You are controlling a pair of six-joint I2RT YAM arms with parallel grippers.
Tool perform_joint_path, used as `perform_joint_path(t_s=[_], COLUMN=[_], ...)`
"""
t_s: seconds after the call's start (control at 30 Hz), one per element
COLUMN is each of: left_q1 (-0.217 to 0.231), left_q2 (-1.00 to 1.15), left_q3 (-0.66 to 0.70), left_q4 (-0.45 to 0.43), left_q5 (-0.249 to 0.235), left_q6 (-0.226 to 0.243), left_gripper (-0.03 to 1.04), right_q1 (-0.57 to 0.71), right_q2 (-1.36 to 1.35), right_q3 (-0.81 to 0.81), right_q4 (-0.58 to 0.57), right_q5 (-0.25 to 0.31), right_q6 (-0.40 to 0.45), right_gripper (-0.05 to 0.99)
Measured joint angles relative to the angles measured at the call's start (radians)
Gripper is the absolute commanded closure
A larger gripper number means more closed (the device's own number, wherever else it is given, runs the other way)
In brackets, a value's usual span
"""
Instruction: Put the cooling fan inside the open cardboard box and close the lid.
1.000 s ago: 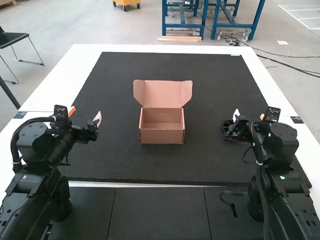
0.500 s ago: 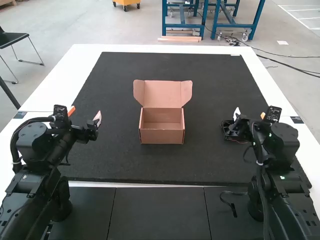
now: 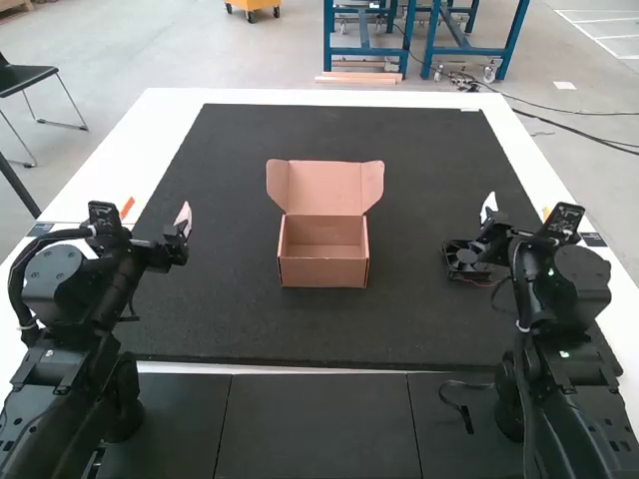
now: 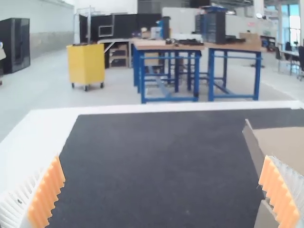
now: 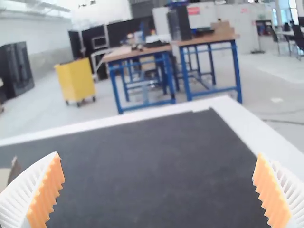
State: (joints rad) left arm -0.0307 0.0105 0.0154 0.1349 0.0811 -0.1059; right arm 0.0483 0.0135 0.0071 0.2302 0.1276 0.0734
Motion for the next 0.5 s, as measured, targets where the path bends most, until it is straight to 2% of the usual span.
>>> perform_joint_path(t_s=[0.13,0.27,0.4,0.5], left_q1=[0.001,0.001,0.001,0.001], left_q2=[0.065,0.218,0.454,0.608], left_q3=[0.067,0.189,0.357,0.468], left_q4=[0.007,0.01,-0.068,-0.109], left_q5=[-0.009,-0.011,-0.011,-0.01], left_q6=[-0.001,-0.001,-0.008,-0.013], left_gripper=[0.04,0.04,0.04,0.04], right_q1=[0.0,0.0,0.0,0.0], right_q2=[0.088,0.258,0.429,0.494], right_q3=[0.062,0.198,0.329,0.356], right_q4=[-0.003,-0.007,-0.063,-0.098], right_q5=[0.001,0.006,0.011,0.012], right_q6=[-0.003,-0.003,-0.003,-0.003], right_gripper=[0.02,0.02,0.02,0.02])
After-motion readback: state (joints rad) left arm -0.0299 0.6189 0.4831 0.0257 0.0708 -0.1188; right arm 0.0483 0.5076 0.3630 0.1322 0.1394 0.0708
